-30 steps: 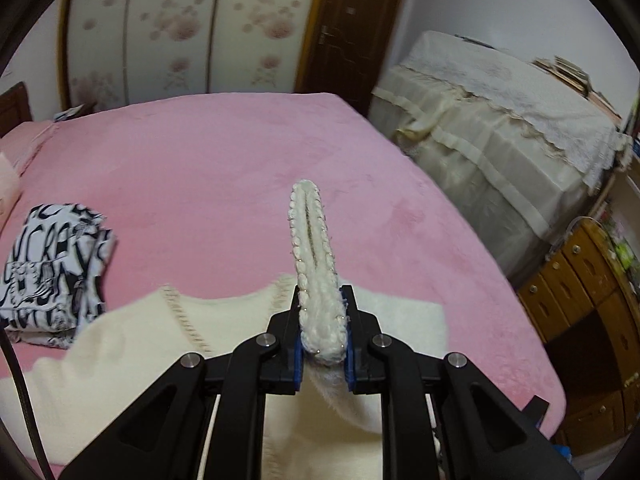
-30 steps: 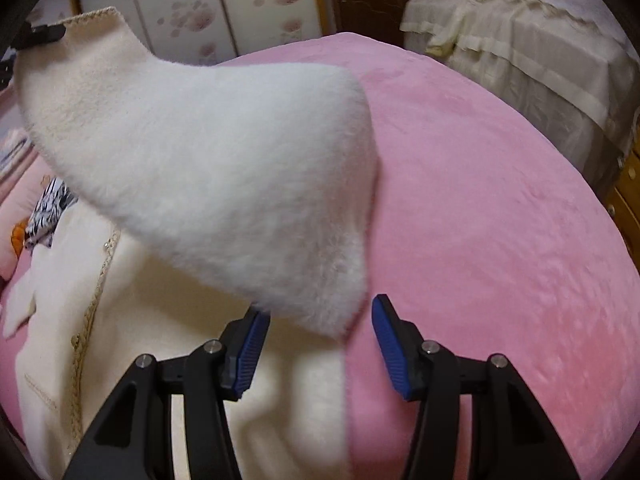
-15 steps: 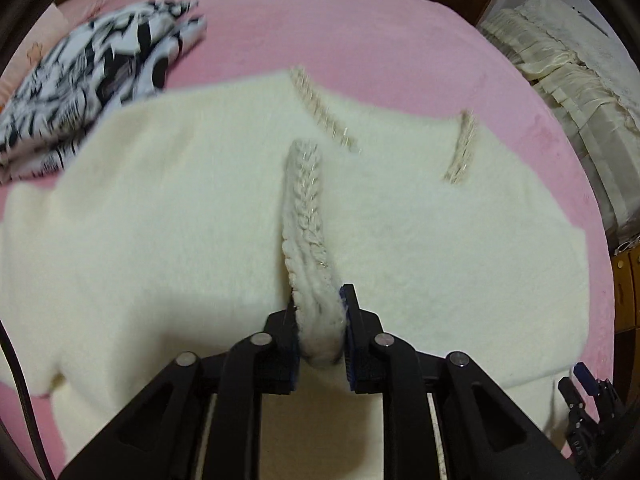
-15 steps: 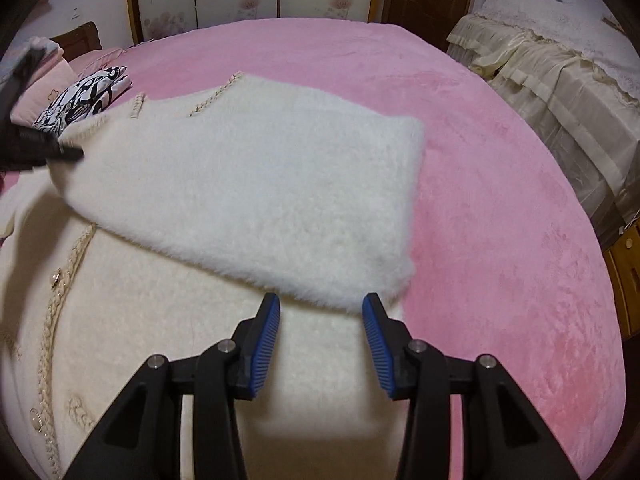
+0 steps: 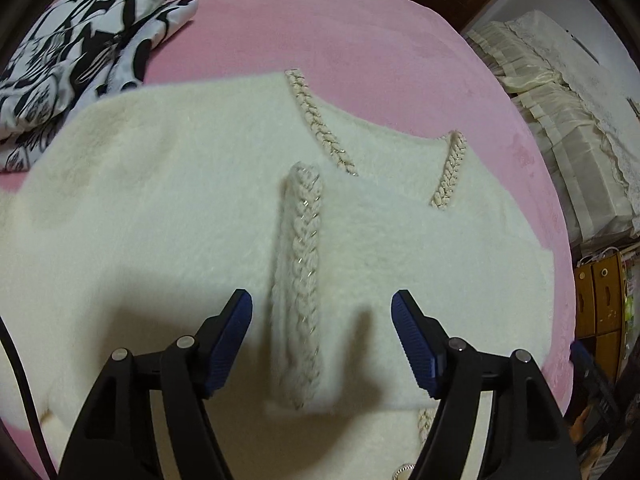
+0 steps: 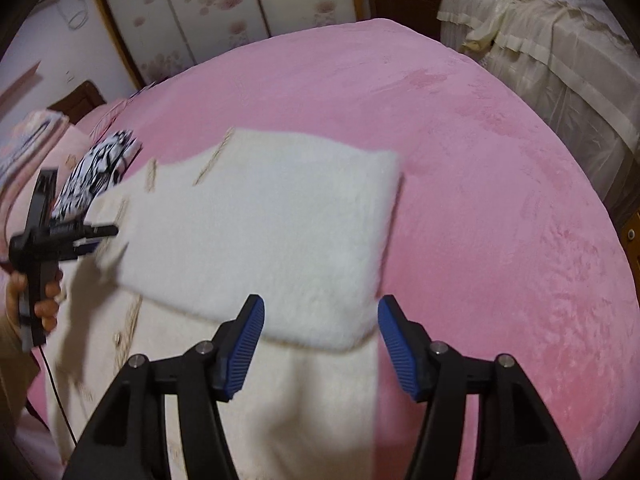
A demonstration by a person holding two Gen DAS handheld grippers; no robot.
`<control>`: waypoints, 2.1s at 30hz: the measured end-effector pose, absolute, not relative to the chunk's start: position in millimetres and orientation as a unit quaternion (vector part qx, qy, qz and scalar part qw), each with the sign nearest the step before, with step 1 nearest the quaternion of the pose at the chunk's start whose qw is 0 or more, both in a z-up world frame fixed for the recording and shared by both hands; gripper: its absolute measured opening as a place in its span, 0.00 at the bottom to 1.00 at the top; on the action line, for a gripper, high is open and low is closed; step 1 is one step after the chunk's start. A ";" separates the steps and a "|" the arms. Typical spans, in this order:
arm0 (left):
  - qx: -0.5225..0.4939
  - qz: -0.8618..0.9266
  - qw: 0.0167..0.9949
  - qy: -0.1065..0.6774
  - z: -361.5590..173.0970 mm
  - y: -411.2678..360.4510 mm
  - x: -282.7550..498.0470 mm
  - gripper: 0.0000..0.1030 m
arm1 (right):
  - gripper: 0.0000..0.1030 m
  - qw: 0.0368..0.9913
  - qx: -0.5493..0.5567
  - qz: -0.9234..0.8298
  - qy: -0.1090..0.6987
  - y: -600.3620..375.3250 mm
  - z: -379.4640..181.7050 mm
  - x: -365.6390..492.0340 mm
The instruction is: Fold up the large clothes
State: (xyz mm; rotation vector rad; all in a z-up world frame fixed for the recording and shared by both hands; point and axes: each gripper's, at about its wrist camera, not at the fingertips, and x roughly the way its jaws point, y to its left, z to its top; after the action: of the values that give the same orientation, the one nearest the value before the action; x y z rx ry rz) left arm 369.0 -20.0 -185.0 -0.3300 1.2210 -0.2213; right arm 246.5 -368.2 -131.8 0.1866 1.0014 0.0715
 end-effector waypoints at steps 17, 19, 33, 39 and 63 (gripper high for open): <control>-0.130 -0.074 0.830 0.538 -185.6 -23.6 392.2 0.12 | 0.15 0.853 0.062 -0.036 0.516 -370.9 -180.5 370.7; -0.133 -0.070 0.837 0.526 -184.1 -23.4 382.0 0.12 | 0.14 0.871 0.034 -0.035 0.489 -363.3 -170.1 366.5; -0.070 -0.060 0.855 0.511 -154.9 -23.7 367.0 0.82 | 0.21 0.870 0.021 -0.040 0.491 -359.5 -143.2 347.1; -0.081 -0.064 0.864 0.492 -117.5 -35.5 350.4 0.90 | 0.41 0.884 0.042 0.018 0.466 -328.5 -106.4 315.1; -0.067 -0.061 0.855 0.510 -197.3 -68.8 325.7 0.59 | 0.34 0.883 0.003 -0.027 0.468 -303.0 -193.7 264.5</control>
State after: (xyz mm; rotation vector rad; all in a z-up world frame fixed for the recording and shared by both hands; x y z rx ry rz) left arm 325.7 -68.8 -197.3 -0.1416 1.0721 -0.1277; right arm 264.5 -303.0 -193.7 0.0062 0.9736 -0.0560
